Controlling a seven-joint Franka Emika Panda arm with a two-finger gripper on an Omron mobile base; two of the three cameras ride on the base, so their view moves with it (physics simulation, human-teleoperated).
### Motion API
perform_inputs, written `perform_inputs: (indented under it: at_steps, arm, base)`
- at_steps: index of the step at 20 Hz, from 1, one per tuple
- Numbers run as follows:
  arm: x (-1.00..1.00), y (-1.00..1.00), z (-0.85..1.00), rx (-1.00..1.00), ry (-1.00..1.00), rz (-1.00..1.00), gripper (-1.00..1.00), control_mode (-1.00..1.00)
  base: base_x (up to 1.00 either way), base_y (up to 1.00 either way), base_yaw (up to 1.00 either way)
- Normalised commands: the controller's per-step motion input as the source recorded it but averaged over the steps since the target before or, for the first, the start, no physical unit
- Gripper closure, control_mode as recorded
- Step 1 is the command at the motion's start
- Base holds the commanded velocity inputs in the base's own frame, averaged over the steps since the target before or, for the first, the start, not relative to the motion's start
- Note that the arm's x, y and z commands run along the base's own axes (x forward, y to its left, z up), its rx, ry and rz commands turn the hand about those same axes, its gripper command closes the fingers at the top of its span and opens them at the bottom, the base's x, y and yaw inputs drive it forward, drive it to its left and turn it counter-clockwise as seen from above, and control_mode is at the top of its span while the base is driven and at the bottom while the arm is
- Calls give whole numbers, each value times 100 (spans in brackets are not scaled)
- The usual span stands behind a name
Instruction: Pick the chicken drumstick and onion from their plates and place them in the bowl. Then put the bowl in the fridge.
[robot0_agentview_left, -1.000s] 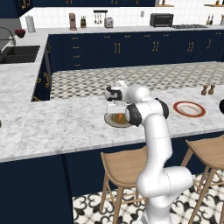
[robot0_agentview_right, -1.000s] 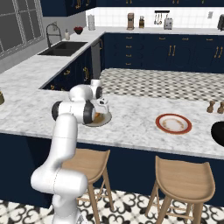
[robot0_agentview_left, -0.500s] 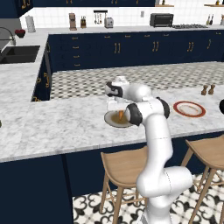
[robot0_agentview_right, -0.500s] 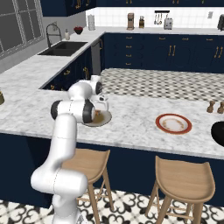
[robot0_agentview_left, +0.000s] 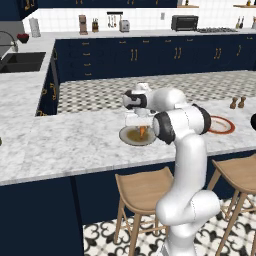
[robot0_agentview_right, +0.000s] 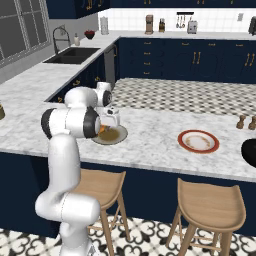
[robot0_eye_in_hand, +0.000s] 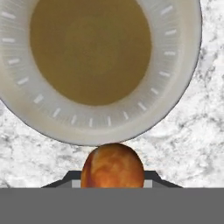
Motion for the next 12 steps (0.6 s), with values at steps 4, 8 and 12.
perform_inputs:
  at_steps: [4, 8, 12]
  arm:
    - [-100, 0, 92, 2, -2, -6, 100, -100]
    - [-100, 0, 92, 0, -4, 0, 100, -100]
    - [-100, 0, 48, -1, -9, 0, 100, -100]
  base:
    - [0, 0, 0]
    - [0, 0, 0]
    - [0, 0, 0]
